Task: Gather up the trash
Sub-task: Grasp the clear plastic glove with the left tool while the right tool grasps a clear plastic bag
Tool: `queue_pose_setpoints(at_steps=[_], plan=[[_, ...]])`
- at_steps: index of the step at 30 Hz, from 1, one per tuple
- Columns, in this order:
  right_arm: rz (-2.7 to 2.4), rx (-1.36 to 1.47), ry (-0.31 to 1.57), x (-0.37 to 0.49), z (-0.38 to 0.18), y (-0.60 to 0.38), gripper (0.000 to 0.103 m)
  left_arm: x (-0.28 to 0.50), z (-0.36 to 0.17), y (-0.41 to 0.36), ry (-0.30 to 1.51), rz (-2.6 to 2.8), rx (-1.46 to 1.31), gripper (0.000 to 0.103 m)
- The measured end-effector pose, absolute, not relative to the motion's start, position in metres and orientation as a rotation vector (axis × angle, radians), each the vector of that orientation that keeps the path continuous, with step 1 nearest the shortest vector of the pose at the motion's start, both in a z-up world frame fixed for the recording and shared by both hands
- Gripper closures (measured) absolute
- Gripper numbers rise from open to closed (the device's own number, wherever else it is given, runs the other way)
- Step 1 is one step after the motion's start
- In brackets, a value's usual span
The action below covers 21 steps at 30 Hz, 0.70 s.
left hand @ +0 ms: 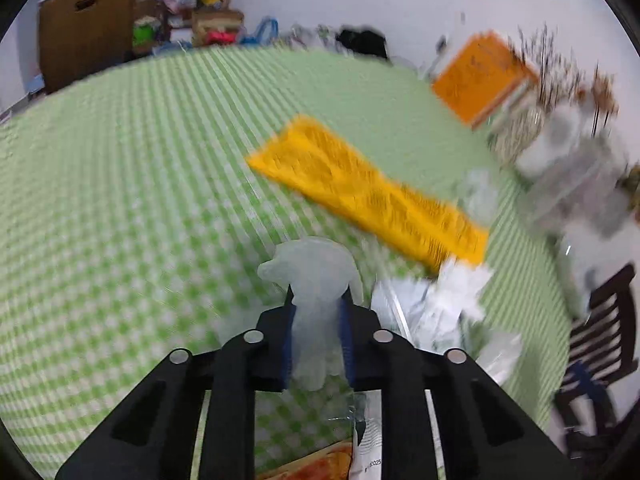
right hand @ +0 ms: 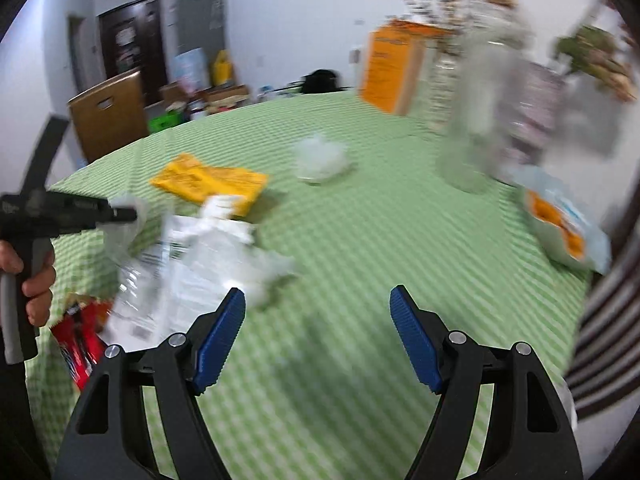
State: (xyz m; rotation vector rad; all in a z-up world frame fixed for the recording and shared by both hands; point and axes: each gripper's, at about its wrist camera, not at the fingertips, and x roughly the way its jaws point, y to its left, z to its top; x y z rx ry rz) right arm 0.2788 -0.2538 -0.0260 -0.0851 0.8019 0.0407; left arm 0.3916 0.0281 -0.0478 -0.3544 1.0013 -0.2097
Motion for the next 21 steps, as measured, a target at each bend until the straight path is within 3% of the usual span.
queue_pose_setpoints(at_steps=[7, 9, 10, 11, 21], plan=[[0.103, -0.076, 0.913, 0.333, -0.065, -0.213, 0.031, 0.375, -0.013, 0.079, 0.892, -0.251, -0.56, 0.09], [0.117, -0.048, 0.938, 0.341, -0.074, -0.211, 0.045, 0.368, -0.006, 0.08, 0.877, -0.255, -0.561, 0.09], [0.127, -0.03, 0.954, 0.344, -0.078, -0.212, 0.059, 0.365, -0.004, 0.08, 0.871, -0.253, -0.553, 0.09], [0.13, -0.02, 0.971, 0.344, -0.08, -0.213, 0.063, 0.368, -0.002, 0.081, 0.867, -0.256, -0.548, 0.09], [0.052, -0.004, 0.83, 0.3, -0.026, -0.249, 0.067, 0.377, -0.002, 0.025, 0.904, -0.37, -0.501, 0.09]])
